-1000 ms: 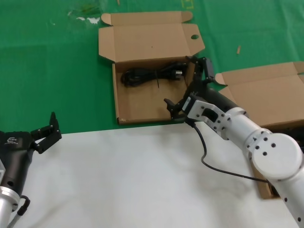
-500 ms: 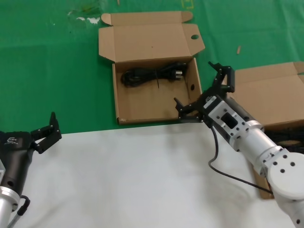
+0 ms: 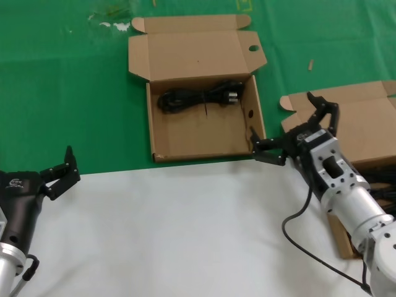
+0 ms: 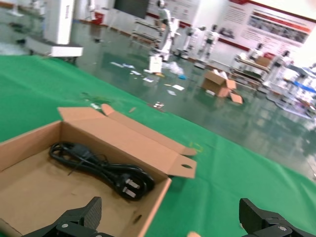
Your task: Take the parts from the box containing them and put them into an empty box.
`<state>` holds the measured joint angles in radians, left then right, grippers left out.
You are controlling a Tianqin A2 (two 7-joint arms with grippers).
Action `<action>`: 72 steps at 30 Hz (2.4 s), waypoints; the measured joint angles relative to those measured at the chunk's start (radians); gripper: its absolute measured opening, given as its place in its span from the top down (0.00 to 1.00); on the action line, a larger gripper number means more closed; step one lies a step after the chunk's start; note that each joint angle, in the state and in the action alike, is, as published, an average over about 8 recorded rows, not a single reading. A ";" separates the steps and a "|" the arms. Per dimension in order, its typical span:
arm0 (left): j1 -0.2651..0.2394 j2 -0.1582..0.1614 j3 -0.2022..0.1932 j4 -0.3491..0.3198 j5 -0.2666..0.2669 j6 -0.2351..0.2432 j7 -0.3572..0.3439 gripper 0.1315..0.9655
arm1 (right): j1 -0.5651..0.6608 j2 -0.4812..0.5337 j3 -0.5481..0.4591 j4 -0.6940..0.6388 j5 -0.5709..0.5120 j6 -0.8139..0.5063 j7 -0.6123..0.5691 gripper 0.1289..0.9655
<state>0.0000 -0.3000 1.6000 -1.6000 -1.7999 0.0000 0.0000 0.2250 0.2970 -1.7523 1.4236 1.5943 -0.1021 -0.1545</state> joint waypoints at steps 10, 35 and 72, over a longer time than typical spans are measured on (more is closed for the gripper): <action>0.000 0.000 0.000 0.000 0.000 0.000 0.000 0.00 | -0.097 0.001 0.065 0.076 0.088 0.044 0.066 0.00; 0.000 0.000 0.000 0.000 0.000 0.000 0.000 0.00 | -0.201 0.003 0.136 0.157 0.183 0.091 0.138 0.00; 0.000 0.000 0.000 0.000 0.000 0.000 0.000 0.00 | -0.201 0.003 0.136 0.157 0.183 0.091 0.138 0.00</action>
<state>0.0000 -0.3000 1.6000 -1.6000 -1.8000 0.0000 0.0000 0.0245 0.2997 -1.6165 1.5809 1.7777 -0.0111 -0.0168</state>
